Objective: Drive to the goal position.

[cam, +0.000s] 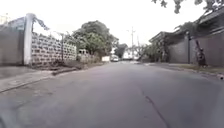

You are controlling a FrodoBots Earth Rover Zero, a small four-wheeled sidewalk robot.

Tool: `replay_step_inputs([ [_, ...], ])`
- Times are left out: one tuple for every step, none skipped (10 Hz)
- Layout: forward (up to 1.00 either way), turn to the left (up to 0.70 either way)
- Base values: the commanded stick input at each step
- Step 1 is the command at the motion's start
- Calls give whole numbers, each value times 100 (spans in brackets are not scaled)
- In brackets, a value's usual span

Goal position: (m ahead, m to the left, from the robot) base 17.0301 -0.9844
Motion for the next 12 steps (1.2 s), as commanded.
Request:
replay_step_inputs([
  [100, 7],
  [100, 7],
  [100, 4],
  [100, 0],
  [100, 0],
  [100, 0],
  [100, 0],
  [100, 0],
  [100, -1],
  [100, 1],
  [100, 5],
  [100, 7],
])
